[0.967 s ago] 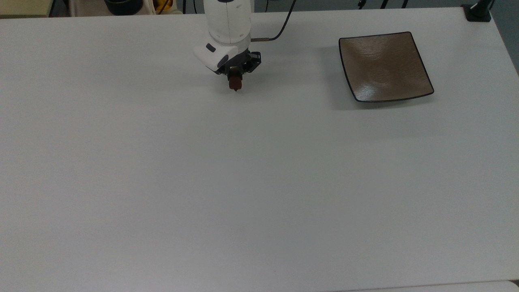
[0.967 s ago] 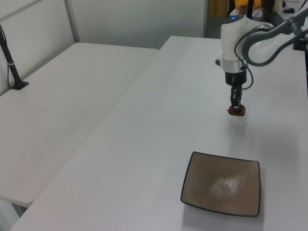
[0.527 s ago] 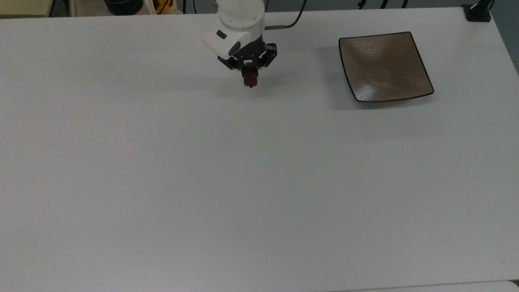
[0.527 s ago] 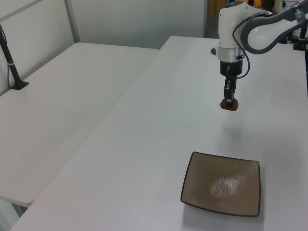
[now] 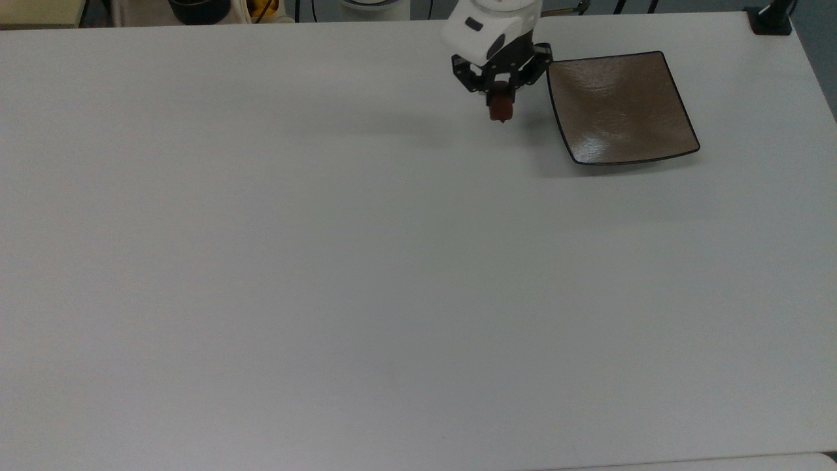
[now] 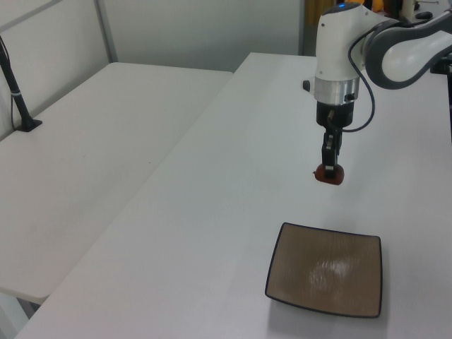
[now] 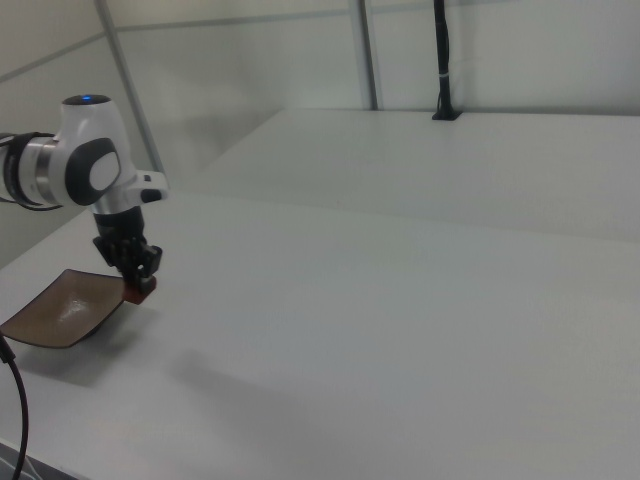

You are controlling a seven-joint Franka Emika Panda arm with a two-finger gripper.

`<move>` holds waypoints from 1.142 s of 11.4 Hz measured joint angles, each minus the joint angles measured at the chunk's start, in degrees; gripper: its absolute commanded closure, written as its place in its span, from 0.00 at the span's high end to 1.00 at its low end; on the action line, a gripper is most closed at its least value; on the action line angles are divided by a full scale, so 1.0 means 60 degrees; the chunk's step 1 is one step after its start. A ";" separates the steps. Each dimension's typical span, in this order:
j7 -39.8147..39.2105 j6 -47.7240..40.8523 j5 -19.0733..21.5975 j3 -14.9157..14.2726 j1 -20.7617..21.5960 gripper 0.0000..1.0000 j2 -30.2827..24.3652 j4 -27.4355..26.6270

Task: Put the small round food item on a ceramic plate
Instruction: 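Carry the held food item over the square brown plate, then lower the food item onto the plate and open the gripper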

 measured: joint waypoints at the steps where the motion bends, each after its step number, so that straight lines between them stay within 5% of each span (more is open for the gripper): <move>1: 0.0252 0.0011 0.0126 0.0374 0.0001 0.33 0.0043 0.0110; 3: 0.0991 0.0014 0.0175 0.1113 0.0058 0.36 0.0307 0.0509; 6: 0.1609 0.0332 0.0175 0.1445 0.0548 0.43 0.0840 0.0988; 7: 0.1829 0.0647 0.0175 0.1542 0.0703 0.51 0.0993 0.1080; 10: 0.2275 0.1192 0.0174 0.1805 0.0963 1.00 0.1375 0.1150; 13: 0.2281 0.1217 0.0174 0.1829 0.0983 1.00 0.1559 0.1185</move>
